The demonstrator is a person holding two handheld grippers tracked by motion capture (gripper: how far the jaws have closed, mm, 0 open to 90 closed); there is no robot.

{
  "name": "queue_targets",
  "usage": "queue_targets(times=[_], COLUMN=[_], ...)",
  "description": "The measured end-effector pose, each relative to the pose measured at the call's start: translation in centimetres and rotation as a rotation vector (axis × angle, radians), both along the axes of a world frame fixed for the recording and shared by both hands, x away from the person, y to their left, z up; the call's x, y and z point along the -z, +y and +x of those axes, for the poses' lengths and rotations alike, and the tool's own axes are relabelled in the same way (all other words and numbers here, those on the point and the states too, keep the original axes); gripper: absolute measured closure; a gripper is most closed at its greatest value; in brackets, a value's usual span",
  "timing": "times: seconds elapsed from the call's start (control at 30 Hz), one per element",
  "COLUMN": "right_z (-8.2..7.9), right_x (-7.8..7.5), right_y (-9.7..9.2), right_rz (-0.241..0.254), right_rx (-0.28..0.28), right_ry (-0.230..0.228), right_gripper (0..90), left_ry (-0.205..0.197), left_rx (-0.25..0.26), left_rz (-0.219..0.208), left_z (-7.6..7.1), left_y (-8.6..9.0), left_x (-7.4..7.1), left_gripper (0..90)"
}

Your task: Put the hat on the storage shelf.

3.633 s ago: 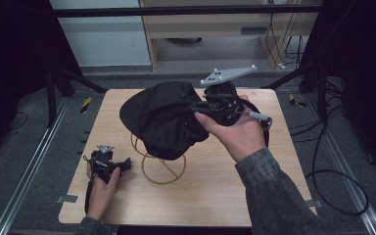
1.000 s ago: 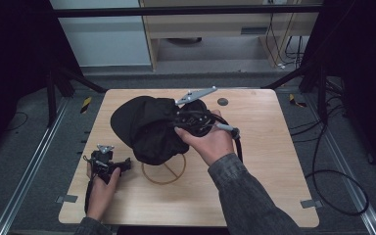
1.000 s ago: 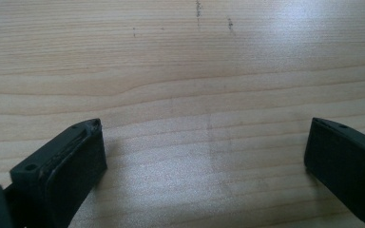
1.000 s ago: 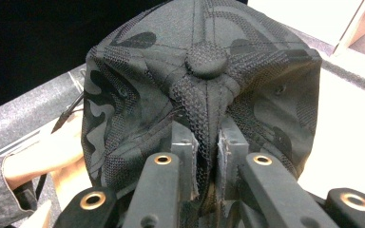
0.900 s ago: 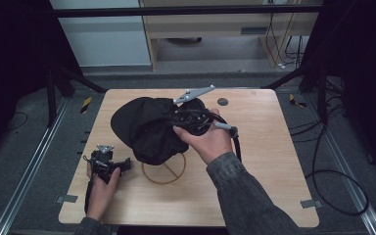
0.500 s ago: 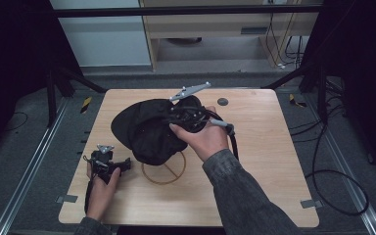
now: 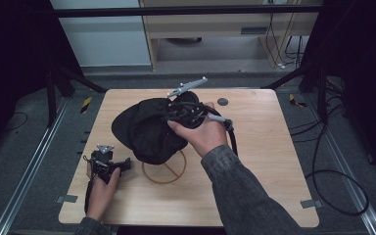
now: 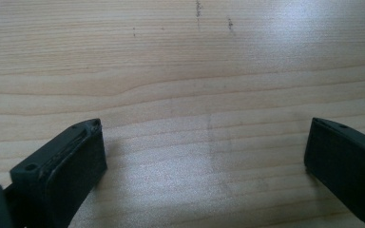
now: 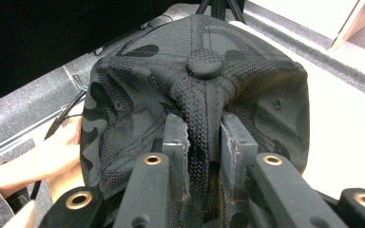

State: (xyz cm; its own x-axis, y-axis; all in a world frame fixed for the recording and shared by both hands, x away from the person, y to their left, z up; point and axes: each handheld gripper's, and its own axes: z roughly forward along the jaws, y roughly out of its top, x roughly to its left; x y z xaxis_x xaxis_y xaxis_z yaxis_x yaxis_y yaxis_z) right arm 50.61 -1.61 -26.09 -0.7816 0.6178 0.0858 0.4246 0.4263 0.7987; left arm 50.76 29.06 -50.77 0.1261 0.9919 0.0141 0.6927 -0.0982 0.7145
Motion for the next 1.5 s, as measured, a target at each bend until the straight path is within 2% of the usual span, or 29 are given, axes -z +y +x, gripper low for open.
queue_targets(times=[0.57, 0.97, 1.5], right_z=[-0.2, -1.1, -2.7], right_x=[-0.3, -0.9, -1.9], right_y=[-0.3, -0.9, -3.6], right_rz=[0.013, 0.019, 0.033], right_rx=[0.007, -0.004, 0.002], right_ry=[-0.001, -0.004, -0.026], right_gripper=[54.9, 50.6, 48.8], left_ry=[0.001, 0.0, 0.0], left_rx=[0.0, 0.0, 0.0], left_rz=[0.0, 0.0, 0.0], left_z=[0.0, 0.0, 0.0], left_y=[0.0, 0.0, 0.0], left_x=[0.0, 0.0, 0.0], left_gripper=[0.0, 0.0, 0.0])
